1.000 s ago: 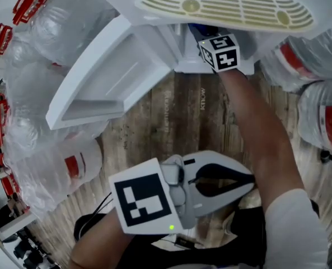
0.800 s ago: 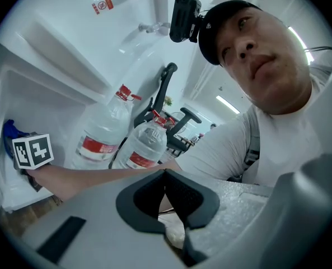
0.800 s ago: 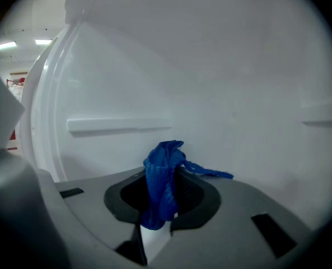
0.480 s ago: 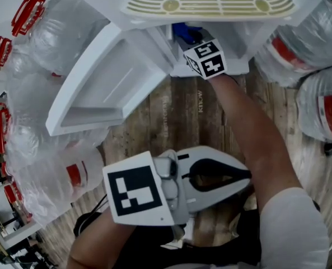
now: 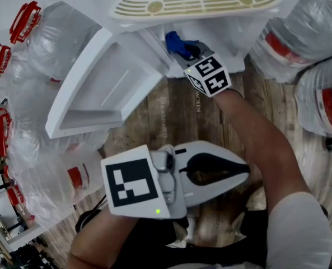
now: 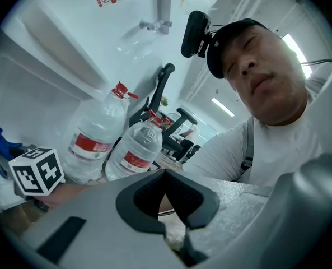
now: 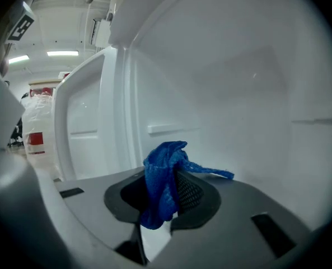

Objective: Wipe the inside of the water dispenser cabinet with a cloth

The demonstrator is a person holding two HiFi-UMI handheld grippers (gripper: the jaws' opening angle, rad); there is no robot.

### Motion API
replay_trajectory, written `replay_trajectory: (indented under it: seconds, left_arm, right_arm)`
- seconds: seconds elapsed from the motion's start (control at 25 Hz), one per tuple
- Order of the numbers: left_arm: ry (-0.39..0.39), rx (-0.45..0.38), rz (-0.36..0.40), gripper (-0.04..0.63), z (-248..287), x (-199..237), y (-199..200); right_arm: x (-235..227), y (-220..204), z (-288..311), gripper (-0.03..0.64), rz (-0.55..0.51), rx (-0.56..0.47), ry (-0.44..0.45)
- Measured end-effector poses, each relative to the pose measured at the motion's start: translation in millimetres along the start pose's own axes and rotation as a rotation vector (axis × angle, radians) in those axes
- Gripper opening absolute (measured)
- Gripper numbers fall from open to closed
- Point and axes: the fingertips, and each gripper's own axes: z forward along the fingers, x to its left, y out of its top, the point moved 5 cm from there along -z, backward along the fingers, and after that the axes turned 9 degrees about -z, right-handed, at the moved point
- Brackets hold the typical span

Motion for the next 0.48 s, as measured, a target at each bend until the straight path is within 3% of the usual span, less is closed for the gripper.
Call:
replay_trajectory:
  seconds: [0.2,0.48]
  left_arm:
    - [0.021,0.008,0.010,0.003,3,1,0]
    - [0.020,0.001,0.023,0.003,3,-2,2]
  right_arm:
    - [-40,15,4,0.083,0.069,-0.046,-0.100]
    - [-53,64,18,0.074,0.015,-0.112,-0.084]
